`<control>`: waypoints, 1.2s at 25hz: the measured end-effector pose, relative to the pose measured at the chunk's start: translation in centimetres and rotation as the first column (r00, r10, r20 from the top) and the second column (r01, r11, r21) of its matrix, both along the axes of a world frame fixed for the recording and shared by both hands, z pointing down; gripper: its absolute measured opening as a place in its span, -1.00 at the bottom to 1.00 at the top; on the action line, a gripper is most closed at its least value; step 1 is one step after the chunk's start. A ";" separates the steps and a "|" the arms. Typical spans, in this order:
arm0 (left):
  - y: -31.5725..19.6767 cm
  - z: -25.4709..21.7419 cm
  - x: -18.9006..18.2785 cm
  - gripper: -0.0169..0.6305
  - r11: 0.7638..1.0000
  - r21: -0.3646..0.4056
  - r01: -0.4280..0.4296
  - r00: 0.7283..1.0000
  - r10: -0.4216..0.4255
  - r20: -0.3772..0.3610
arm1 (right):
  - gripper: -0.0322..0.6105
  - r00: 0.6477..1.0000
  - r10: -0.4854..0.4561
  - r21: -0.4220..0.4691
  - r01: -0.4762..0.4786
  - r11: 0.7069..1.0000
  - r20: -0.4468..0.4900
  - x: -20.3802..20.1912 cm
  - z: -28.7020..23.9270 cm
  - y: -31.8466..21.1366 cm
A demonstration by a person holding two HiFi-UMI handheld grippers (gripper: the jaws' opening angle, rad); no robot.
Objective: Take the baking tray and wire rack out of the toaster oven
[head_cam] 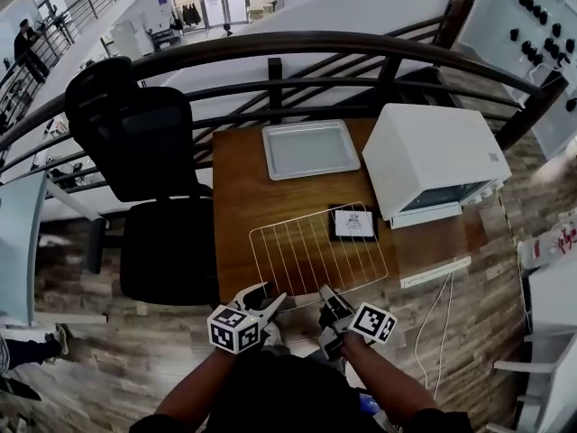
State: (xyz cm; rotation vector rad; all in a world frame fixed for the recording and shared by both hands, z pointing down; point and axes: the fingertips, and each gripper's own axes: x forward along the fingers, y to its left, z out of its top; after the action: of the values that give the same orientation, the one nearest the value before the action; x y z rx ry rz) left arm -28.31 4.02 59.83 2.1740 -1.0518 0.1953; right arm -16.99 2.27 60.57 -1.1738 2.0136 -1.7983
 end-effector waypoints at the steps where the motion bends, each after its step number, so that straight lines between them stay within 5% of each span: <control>1: 0.0 0.0 -1.5 -0.36 1.000 0.003 0.018 1.000 -0.018 0.004 | -0.90 1.000 -0.020 0.002 0.020 1.000 0.002 -1.6 0.0 -0.2; 12: 0.3 -1.0 -12.0 -0.36 0.984 -0.009 0.179 0.984 -0.179 0.007 | -0.90 0.983 -0.181 -0.016 0.181 0.983 -0.007 -12.4 -1.1 -1.4; 30: -3.7 5.3 -12.4 -0.34 0.934 -0.223 0.279 0.960 -0.280 0.027 | -0.88 0.958 -0.281 -0.220 0.264 0.939 -0.049 -13.0 5.5 -6.2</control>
State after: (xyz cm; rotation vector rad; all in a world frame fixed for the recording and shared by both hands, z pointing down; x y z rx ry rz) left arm -40.73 0.34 65.09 1.7994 -1.2581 0.1679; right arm -29.98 -3.97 66.08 -1.0777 2.1650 -2.1776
